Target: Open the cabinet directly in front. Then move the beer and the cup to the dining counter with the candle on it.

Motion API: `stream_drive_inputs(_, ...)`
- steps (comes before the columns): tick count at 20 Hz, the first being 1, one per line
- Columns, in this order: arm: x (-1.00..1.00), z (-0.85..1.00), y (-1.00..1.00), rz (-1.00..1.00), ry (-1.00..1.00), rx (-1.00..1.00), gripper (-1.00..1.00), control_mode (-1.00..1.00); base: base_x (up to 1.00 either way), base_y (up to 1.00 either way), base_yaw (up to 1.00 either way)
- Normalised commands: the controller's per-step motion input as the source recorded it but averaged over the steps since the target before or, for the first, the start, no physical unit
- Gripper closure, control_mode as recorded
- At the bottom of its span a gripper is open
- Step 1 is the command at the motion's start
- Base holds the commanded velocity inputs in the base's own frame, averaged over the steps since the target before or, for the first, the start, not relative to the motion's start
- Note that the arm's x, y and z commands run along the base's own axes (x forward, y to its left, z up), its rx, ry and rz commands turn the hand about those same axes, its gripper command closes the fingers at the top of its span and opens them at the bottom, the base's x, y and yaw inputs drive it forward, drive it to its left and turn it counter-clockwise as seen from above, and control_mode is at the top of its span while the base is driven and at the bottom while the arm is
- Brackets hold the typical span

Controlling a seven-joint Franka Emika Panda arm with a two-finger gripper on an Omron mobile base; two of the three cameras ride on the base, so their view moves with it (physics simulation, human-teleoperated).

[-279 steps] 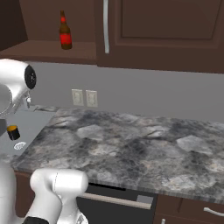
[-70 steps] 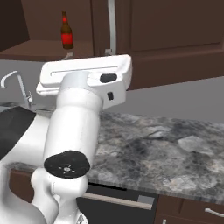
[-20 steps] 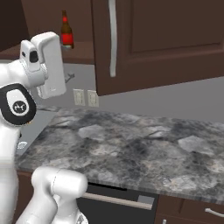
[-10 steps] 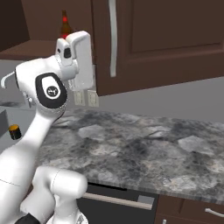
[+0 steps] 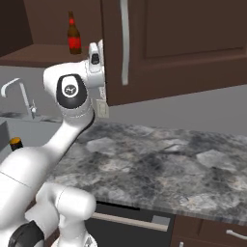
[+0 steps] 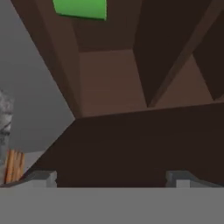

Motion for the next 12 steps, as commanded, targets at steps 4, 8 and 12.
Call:
stream_drive_inputs(4, -0.67, 0.00, -1.00, -0.39, 0.00, 0.00, -1.00, -1.00, 0.00, 0.00, 0.00)
stream_drive_inputs(8, -0.79, 0.00, -1.00, -0.35, -0.02, 0.00, -1.00, -1.00, 0.00, 0.00, 0.00)
stream_drive_inputs(12, -0.47, 0.00, -1.00, -0.20, 0.00, 0.00, -1.00, -1.00, 0.00, 0.00, 0.00)
